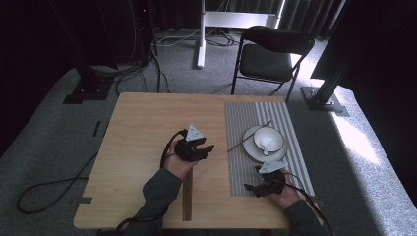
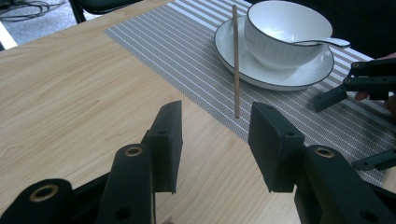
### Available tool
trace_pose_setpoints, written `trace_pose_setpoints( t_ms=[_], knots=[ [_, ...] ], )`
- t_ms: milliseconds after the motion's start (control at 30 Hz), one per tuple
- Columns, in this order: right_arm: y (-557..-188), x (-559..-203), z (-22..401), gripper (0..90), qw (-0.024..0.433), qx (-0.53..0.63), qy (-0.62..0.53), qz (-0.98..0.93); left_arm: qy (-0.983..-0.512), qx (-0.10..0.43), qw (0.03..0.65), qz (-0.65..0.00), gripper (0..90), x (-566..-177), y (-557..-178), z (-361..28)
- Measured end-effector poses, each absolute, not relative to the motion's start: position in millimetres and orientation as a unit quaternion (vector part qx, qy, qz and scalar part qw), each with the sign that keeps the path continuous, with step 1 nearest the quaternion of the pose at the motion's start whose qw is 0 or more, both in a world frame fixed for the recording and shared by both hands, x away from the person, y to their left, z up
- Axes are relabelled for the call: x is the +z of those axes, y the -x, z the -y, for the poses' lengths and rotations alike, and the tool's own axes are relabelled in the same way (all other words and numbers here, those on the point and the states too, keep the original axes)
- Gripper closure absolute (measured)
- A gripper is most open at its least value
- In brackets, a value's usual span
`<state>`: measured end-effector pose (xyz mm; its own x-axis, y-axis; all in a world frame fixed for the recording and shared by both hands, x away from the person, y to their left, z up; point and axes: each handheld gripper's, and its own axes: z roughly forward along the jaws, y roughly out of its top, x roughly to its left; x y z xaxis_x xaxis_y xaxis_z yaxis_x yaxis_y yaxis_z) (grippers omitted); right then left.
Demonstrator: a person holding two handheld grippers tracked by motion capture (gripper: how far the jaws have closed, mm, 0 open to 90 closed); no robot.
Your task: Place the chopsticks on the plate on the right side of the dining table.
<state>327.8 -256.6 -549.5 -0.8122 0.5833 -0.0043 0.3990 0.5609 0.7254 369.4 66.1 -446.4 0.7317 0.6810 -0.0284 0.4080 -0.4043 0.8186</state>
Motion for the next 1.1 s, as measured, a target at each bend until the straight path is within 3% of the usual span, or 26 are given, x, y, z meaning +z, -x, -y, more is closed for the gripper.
trace_pose_setpoints(
  t_ms=[1100],
  knots=[
    [-327, -549, 256, 12.5, 0.121, 0.375, -0.283, -0.874, -0.814, 0.152, 0.419, -0.373, 54.6, -473, -350, -105]
  ],
)
